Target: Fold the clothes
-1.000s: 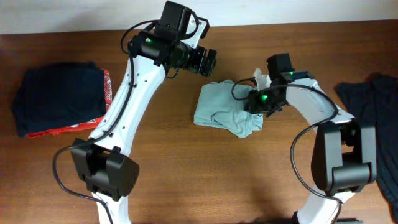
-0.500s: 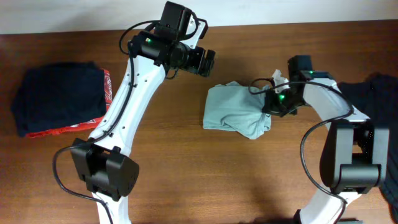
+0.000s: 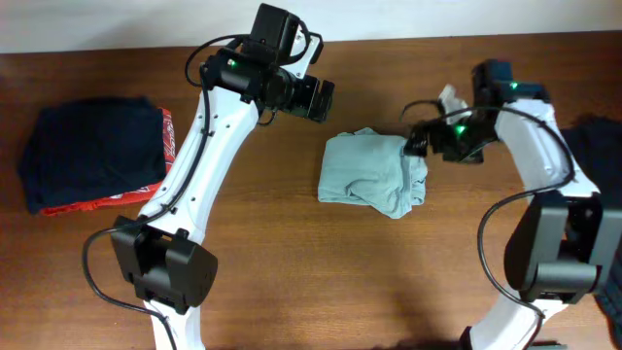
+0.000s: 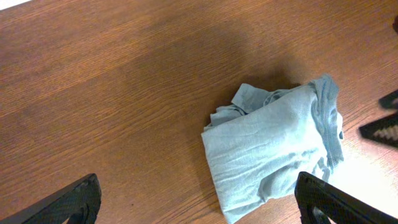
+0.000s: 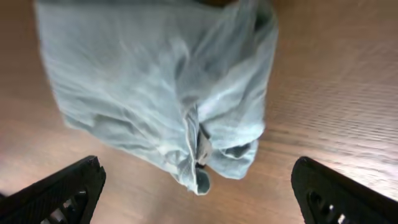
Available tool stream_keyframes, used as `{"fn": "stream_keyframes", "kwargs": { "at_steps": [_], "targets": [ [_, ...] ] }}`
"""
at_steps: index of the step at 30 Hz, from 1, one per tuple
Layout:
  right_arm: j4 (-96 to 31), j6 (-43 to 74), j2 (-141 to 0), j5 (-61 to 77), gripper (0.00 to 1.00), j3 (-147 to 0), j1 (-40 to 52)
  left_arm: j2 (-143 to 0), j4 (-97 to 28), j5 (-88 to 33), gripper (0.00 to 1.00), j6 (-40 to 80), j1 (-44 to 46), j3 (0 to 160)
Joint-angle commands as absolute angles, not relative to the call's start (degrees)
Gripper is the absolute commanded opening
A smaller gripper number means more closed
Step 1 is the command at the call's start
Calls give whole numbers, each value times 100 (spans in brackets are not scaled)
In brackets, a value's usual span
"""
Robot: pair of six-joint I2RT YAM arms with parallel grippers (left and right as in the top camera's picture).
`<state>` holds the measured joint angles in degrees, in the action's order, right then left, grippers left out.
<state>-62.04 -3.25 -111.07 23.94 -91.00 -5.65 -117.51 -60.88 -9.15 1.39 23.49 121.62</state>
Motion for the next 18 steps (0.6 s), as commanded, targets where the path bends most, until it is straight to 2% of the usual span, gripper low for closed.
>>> {"fn": "stream_keyframes", "kwargs": {
  "at_steps": [1,18],
  "targets": [
    [-6237,-388,-11109,2484,99,-9201,-604,-11743,-6139,-867,99,172,2309,12175],
    [-6064,-408,-11133,2220,99,-8860,-604,-11784,-6414,-1092,99,-473,2309,12097]
  ]
}}
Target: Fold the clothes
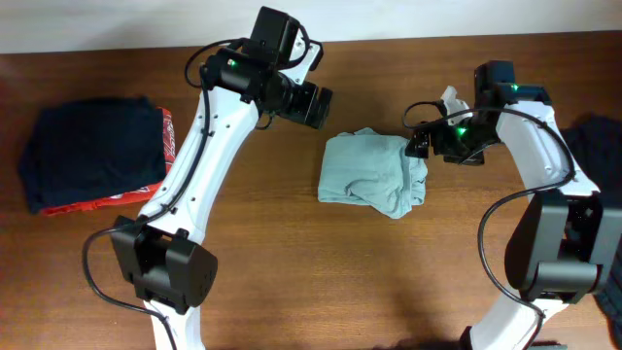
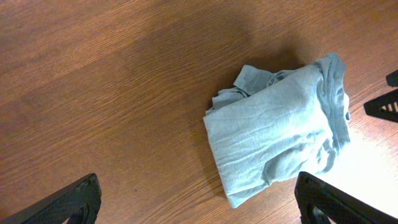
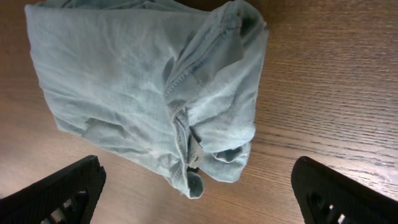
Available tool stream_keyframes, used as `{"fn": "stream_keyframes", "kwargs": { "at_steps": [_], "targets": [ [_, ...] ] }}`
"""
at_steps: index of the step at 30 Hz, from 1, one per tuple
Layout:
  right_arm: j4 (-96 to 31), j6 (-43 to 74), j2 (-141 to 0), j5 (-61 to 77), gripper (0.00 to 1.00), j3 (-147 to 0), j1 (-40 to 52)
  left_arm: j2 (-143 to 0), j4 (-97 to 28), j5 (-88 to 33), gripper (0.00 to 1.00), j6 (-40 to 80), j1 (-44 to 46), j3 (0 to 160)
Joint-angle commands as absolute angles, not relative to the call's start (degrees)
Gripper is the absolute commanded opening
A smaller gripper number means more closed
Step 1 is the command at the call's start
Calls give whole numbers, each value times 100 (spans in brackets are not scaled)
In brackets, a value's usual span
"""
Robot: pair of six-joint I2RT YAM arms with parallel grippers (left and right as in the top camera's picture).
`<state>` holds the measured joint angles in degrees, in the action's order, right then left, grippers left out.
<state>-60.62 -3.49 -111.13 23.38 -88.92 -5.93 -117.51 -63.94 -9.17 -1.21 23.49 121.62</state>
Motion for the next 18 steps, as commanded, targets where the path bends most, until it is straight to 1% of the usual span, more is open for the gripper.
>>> {"fn": "stream_keyframes", "kwargs": {
  "at_steps": [1,4,13,18],
  "targets": [
    [-6069,-408,-11133,2222,99,-8860,-609,-11815,-6418,-1229,99,-582,2309,12066],
    [-6123,-401,-11133,2235,99,-8860,-609,-11939,-6414,-1619,99,-786,2309,11869],
    [-6536,-362,-11056,2386,99,-9004,-615,-12787,-6611,-2108,99,-871,2307,11782],
    [-7142,-364,-10984,2386,99,-9719,-681,-13214,-6871,-2886,99,-1225,2307,11782]
  ]
}}
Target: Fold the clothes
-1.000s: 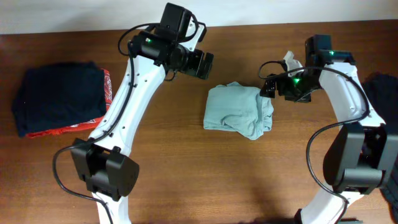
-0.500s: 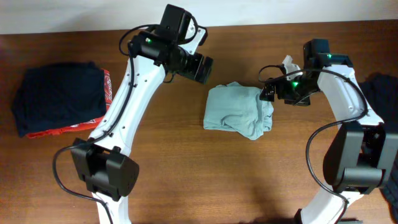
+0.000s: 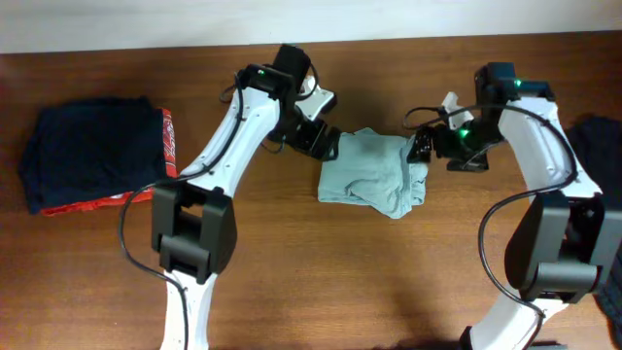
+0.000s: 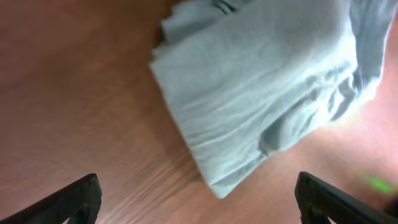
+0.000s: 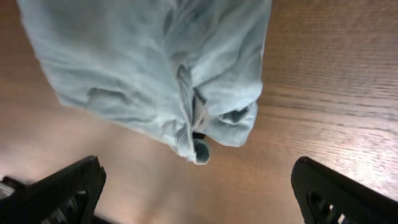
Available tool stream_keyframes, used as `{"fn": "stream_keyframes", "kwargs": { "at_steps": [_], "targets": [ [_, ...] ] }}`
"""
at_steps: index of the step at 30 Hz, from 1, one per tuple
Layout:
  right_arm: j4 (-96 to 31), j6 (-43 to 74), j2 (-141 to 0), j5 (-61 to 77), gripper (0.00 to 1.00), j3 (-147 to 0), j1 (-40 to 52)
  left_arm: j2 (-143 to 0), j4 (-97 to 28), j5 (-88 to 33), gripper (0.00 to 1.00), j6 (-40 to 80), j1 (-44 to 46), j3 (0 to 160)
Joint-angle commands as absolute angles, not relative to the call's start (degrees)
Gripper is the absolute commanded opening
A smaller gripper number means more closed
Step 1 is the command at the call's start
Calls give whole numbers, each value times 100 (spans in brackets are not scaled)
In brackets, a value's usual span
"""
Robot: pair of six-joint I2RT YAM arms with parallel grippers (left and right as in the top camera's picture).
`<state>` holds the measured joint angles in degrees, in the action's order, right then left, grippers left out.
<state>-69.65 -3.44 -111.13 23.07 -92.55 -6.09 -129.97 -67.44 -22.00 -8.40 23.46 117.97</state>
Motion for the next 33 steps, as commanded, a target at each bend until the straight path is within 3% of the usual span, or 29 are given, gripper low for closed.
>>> {"fn": "stream_keyframes", "kwargs": {
  "at_steps": [1,17,25,29,33],
  "targets": [
    [-7205,-364,-10984,2383,99,-9815,-687,-13244,-6912,-2950,99,-1251,2307,11782],
    [-7559,-364,-10973,2383,99,-10659,-694,-13968,-6805,-3518,99,-1334,2259,11778],
    [-7590,-364,-10969,2383,99,-10809,-694,-14403,-6241,-3542,99,-740,2255,11778],
    [-7592,-362,-10969,2383,99,-10875,-694,-14411,-5811,-4587,99,-668,2307,11778],
    [-7594,-364,-10969,2379,99,-10879,-694,-14411,-5575,-4823,98,-539,2491,11778]
  ]
}}
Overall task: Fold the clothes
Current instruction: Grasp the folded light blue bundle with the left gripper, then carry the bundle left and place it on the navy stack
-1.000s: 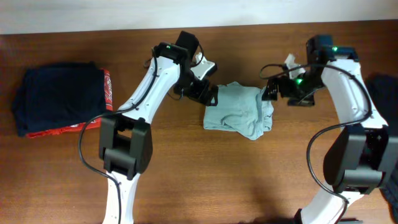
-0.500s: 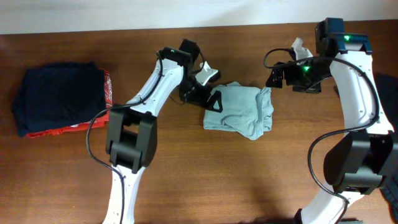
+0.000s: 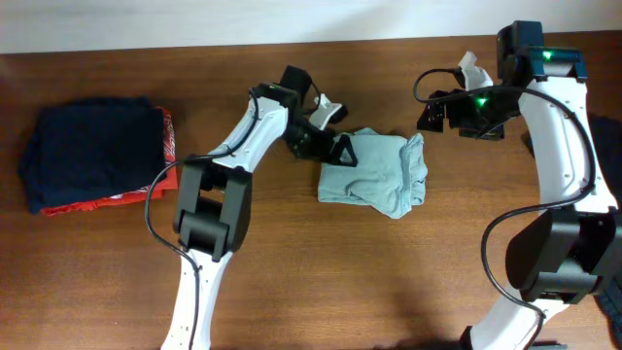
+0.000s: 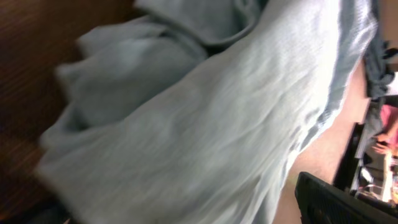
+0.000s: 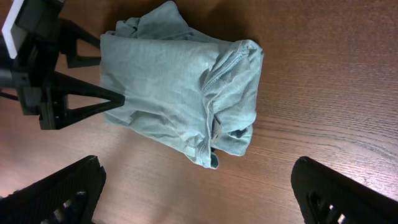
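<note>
A light blue-green garment (image 3: 374, 175) lies roughly folded and rumpled at the table's middle; the right wrist view shows all of it (image 5: 180, 93). My left gripper (image 3: 338, 151) is low at the garment's left edge, open, with its fingers (image 5: 93, 102) spread against the cloth. Blurred cloth (image 4: 205, 118) fills the left wrist view, and only one finger (image 4: 339, 199) shows there. My right gripper (image 3: 434, 112) hangs open above and to the right of the garment, apart from it, with nothing between its fingers (image 5: 59, 193).
A stack of folded clothes (image 3: 92, 151), navy on top of red, sits at the table's left end. Dark cloth (image 3: 598, 136) lies at the right edge behind the right arm. Bare wood (image 3: 389, 272) stretches in front of the garment.
My left gripper has come down from over the garment's upper left to its left edge, close against the cloth. My right gripper has drawn up and back from the garment's right side.
Both grippers were open, the left high above the table to the garment's upper left, the right close to its right edge. The left then stood nearer over the cloth. Now it is at the left edge and the right has pulled away. The garment's shape is unchanged.
</note>
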Available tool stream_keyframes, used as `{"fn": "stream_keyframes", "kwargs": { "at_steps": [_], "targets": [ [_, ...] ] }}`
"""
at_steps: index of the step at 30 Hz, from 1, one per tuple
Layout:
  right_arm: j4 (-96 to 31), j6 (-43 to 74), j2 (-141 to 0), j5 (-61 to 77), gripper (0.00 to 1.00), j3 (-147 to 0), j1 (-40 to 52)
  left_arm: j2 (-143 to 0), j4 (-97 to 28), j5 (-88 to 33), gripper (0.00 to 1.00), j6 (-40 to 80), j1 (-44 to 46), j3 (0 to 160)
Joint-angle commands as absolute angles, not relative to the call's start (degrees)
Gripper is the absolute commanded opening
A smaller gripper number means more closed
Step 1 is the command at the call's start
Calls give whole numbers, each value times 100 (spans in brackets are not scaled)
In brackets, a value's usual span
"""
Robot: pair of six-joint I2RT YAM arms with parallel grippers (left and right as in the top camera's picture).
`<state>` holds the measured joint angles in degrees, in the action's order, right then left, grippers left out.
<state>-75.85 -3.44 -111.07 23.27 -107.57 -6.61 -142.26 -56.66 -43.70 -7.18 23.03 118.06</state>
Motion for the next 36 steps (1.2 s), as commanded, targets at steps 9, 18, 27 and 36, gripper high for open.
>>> {"fn": "stream_keyframes", "kwargs": {
  "at_steps": [9,18,27,36],
  "targets": [
    [-7594,-364,-10969,2335,99,-10879,-694,-14411,-5354,-4823,15,-270,2786,11778],
    [-7640,-366,-10969,2158,99,-10877,-694,-14405,-4888,-4829,1,445,2718,11802],
    [-7387,-189,-11008,1660,99,-10853,-727,-13876,-5476,-4615,1,585,2034,11808],
    [-7247,-38,-11030,1581,99,-10816,-716,-12678,-5990,-2910,1,596,1323,11813]
  ]
}}
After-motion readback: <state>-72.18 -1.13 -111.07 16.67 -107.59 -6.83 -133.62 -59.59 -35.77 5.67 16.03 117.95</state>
